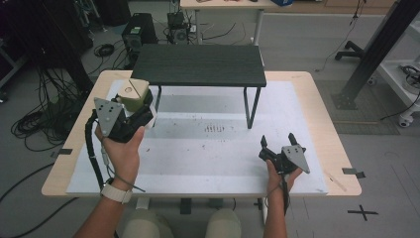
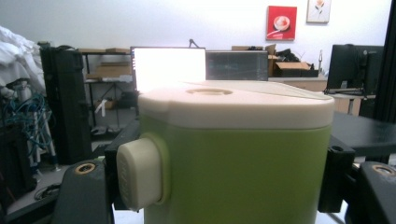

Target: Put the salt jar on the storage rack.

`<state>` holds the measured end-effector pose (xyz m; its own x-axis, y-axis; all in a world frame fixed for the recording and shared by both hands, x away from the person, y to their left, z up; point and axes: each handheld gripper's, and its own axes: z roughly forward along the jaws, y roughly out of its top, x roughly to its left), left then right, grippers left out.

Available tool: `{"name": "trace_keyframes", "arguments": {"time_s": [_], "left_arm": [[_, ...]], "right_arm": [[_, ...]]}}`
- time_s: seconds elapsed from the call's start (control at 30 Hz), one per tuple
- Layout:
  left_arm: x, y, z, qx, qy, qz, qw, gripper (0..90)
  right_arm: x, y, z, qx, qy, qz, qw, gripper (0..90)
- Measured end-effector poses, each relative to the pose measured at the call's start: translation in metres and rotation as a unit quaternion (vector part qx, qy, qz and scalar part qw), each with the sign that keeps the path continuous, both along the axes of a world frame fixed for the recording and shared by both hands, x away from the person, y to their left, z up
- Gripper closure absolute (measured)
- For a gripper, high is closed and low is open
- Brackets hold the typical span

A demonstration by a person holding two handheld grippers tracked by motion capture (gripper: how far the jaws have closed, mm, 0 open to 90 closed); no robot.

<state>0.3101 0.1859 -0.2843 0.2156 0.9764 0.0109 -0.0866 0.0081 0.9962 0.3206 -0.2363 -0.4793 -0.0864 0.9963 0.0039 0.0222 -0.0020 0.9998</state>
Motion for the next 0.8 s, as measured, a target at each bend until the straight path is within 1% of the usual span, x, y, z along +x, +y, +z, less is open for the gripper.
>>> {"name": "trace_keyframes", "arguments": {"time_s": [0.1, 0.13, 0.17, 0.27, 0.8], "left_arm": [[0.003, -0.005, 0.008, 0.001, -0.005, -0.002, 1.0000, 30.0], [0.006, -0.007, 0.013, 0.001, -0.008, -0.005, 1.0000, 29.9], [0.006, -0.007, 0.013, 0.001, -0.008, -0.005, 1.0000, 30.0], [0.011, -0.011, 0.021, -0.002, -0.008, -0.011, 0.9999, 30.0], [0.024, -0.022, 0.038, -0.008, -0.008, -0.027, 0.9996, 30.1]], "right_arm": [[0.000, 0.000, 0.000, 0.000, 0.000, 0.000, 1.0000, 5.8], [0.000, 0.000, 0.000, 0.000, 0.000, 0.000, 1.0000, 5.7], [0.000, 0.000, 0.000, 0.000, 0.000, 0.000, 1.0000, 5.7], [0.000, 0.000, 0.000, 0.000, 0.000, 0.000, 1.0000, 5.8], [0.000, 0.000, 0.000, 0.000, -0.001, 0.000, 1.0000, 5.8]]}}
